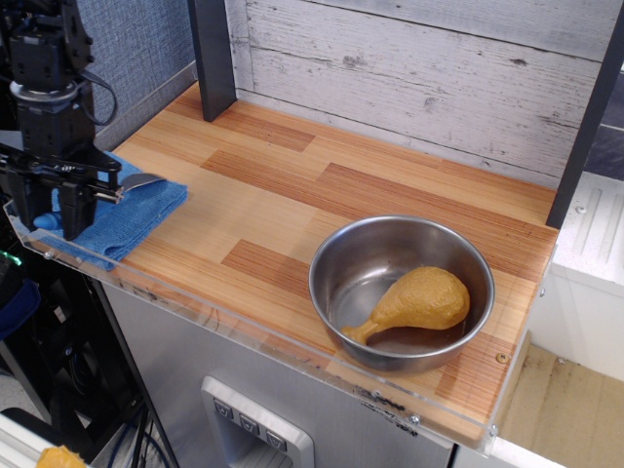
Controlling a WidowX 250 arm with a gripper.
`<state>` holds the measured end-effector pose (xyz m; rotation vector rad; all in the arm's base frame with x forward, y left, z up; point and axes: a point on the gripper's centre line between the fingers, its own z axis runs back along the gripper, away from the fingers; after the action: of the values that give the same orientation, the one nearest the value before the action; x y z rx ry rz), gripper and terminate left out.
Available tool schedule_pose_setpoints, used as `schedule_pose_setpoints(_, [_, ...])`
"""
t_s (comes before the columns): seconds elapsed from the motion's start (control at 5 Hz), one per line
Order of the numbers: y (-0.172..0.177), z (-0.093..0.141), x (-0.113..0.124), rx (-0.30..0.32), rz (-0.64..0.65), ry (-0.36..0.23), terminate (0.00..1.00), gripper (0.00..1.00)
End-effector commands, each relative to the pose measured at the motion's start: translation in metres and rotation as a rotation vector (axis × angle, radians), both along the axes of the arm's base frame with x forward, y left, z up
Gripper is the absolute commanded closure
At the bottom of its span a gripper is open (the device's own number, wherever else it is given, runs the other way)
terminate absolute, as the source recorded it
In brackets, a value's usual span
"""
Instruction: Put the spoon on top of a napkin.
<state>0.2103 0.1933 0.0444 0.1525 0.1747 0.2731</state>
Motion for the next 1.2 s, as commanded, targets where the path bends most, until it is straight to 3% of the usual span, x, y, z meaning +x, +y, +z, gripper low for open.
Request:
schedule_pose_setpoints(0.0, [0.018, -0.001, -0.007, 0.027, 0.042, 0.002, 0.00, 1.00])
schedule_pose_setpoints(0.2, [0.018, -0.012, -0.005, 0.012, 0.051, 0.043, 0.00, 0.00])
schedule_pose_setpoints(0.4, [0.013, -0.014, -0.003, -0.010, 0.046, 0.056, 0.00, 0.00])
schedule_pose_setpoints(0.8, [-0.012, 0.062, 0.006, 0.006, -0.002, -0.157, 0.00, 0.00])
schedule_pose_setpoints(1.0, [-0.032, 0.092, 0.014, 0.013, -0.058, -0.233, 0.00, 0.00])
